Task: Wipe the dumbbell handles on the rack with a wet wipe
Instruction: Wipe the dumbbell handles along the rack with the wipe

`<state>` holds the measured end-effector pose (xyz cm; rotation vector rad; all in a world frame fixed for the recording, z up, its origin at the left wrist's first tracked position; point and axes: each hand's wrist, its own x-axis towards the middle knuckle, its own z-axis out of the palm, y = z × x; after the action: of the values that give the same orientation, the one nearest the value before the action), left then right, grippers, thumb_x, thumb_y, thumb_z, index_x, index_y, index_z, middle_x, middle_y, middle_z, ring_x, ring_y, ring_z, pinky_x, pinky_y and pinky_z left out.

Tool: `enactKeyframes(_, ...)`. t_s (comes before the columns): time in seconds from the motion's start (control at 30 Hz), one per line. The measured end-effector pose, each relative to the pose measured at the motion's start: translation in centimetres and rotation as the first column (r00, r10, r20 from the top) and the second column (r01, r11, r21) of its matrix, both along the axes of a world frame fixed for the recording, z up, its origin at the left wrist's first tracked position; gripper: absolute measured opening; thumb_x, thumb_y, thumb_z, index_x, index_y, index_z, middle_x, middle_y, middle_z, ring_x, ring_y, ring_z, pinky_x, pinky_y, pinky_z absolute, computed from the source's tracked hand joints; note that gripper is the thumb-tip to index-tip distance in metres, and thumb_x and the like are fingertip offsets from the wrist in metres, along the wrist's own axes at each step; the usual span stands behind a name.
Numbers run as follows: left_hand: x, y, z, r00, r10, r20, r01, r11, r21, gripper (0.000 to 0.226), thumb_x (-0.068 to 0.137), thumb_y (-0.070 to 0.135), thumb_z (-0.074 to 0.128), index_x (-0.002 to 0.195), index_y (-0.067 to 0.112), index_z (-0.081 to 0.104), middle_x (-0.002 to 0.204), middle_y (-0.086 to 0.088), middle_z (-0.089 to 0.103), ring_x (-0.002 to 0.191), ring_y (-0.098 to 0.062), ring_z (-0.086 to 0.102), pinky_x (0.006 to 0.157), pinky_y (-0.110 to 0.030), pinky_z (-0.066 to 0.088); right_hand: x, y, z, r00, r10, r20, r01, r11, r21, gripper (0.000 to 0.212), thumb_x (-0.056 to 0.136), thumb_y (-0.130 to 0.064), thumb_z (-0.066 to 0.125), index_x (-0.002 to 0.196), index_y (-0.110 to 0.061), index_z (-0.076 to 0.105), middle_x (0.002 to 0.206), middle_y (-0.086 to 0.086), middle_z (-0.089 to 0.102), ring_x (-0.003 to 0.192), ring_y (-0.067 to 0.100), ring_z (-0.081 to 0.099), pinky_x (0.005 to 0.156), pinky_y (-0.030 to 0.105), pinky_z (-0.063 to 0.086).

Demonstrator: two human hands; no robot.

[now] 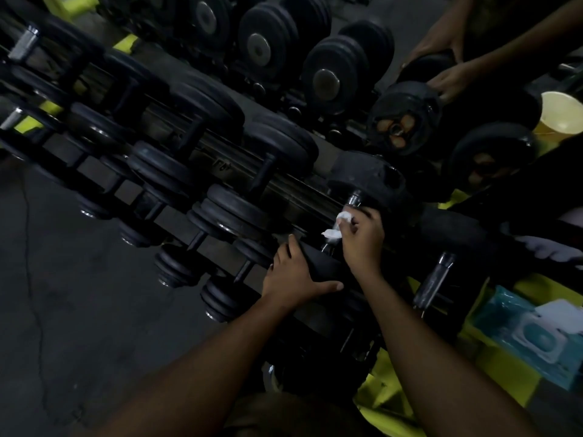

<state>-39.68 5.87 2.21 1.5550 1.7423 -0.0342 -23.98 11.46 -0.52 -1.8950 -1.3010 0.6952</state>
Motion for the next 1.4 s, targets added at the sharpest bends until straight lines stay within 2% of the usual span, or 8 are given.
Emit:
enactKeyframes(0.17, 0.0, 0.0, 0.0, 1.0, 0.003, 0.018, -0.003, 1.0, 0.013, 0.153, 0.052, 0.086, 0.075, 0.16, 0.017, -0.007, 0.165, -0.011, 0.012, 0.153, -0.029, 0.018, 0.12, -0.05, 0.031, 2.0, -0.3, -0.4, 0.802, 0.357, 0.479, -0.412, 0.911, 0.01, 0.047, 0.085, 0.0, 0.055, 0.13, -0.012, 0.062, 0.136, 0.0, 0.055, 0.116, 0.021, 0.052, 0.099, 0.023, 0.04)
enactKeyframes(0.3, -0.1, -0.1, -0.1, 1.0, 0.0, 0.027, -0.001, 1.0, 0.016, 0.153, 0.051, 0.087, 0.074, 0.16, 0.015, -0.006, 0.165, -0.011, 0.012, 0.152, -0.031, 0.019, 0.12, -0.049, 0.031, 3.0, 1.3, 1.2, 0.477, 0.339, 0.811, -0.398, 0.906, -0.145, 0.049, 0.09, -0.02, 0.042, 0.137, -0.028, 0.055, 0.141, -0.013, 0.055, 0.101, 0.022, 0.056, 0.081, 0.039, 0.038)
enactKeyframes(0.37, -0.1, 0.0, 0.0, 1.0, -0.004, 0.025, 0.003, 1.0, 0.013, 0.152, 0.052, 0.087, 0.074, 0.16, 0.016, -0.006, 0.165, -0.011, 0.012, 0.152, -0.031, 0.019, 0.12, -0.049, 0.031, 2.4, 1.6, 1.6, 0.437, 0.378, 0.816, -0.349, 0.908, -0.234, 0.051, 0.093, -0.02, 0.042, 0.142, -0.029, 0.047, 0.149, -0.015, 0.045, 0.095, 0.025, 0.062, 0.08, 0.039, 0.042)
enactKeyframes(0.53, -0.1, 0.0, 0.1, 1.0, -0.012, 0.024, 0.012, 1.0, -0.004, 0.151, 0.054, 0.086, 0.074, 0.16, 0.017, -0.009, 0.166, -0.011, 0.01, 0.153, -0.031, 0.017, 0.119, -0.05, 0.031, 0.1, 2.3, 2.8, 0.461, 0.615, 0.64, -0.366, 0.789, -0.495, 0.027, 0.093, -0.031, 0.054, 0.12, -0.028, 0.058, 0.128, -0.006, 0.059, 0.092, 0.031, 0.068, 0.071, 0.036, 0.049)
enactKeyframes(0.73, -0.2, 0.1, 0.0, 0.999, -0.01, 0.039, 0.01, 1.0, -0.015, 0.152, 0.053, 0.084, 0.076, 0.16, 0.017, -0.009, 0.166, -0.009, 0.01, 0.153, -0.03, 0.017, 0.12, -0.049, 0.03, -1.0, 2.7, 4.4, 0.385, 0.891, 0.241, -0.59, 0.438, -0.679, 0.022, 0.096, -0.025, 0.043, 0.097, -0.027, 0.065, 0.098, 0.005, 0.068, 0.092, 0.03, 0.066, 0.072, 0.036, 0.053)
enactKeyframes(1.0, -0.3, -0.1, -0.3, 1.0, -0.003, 0.031, 0.003, 1.0, 0.002, 0.151, 0.053, 0.087, 0.073, 0.16, 0.018, -0.009, 0.167, -0.009, 0.01, 0.154, -0.029, 0.015, 0.12, -0.049, 0.031, 3.5, 0.3, 3.7, 0.711, 0.703, 0.01, -0.617, 0.63, -0.472, 0.014, 0.08, -0.026, 0.061, 0.088, -0.037, 0.067, 0.084, -0.015, 0.071, 0.082, 0.008, 0.068, 0.075, 0.033, 0.056)
enactKeyframes(1.2, -0.1, 0.0, 0.1, 0.999, 0.007, 0.035, -0.007, 1.0, 0.01, 0.151, 0.053, 0.085, 0.075, 0.16, 0.016, -0.006, 0.165, -0.011, 0.014, 0.152, -0.03, 0.019, 0.12, -0.047, 0.031, 3.5, -0.8, 0.4, 0.933, 0.358, -0.033, -0.334, 0.829, -0.448, 0.021, 0.078, -0.013, 0.076, 0.072, -0.02, 0.057, 0.069, -0.002, 0.068, 0.061, 0.006, 0.057, 0.063, 0.027, 0.045)
enactKeyframes(1.4, 0.0, 0.0, 0.2, 1.0, 0.002, 0.027, -0.002, 1.0, -0.001, 0.153, 0.052, 0.085, 0.075, 0.16, 0.015, -0.007, 0.164, -0.011, 0.014, 0.152, -0.03, 0.019, 0.12, -0.048, 0.031, 1.8, -0.8, -1.0, 0.865, -0.163, -0.475, -0.147, 0.823, -0.549, 0.015, 0.086, 0.004, 0.062, 0.083, -0.011, 0.063, 0.068, 0.006, 0.061, 0.06, 0.014, 0.054, 0.054, 0.02, 0.045)
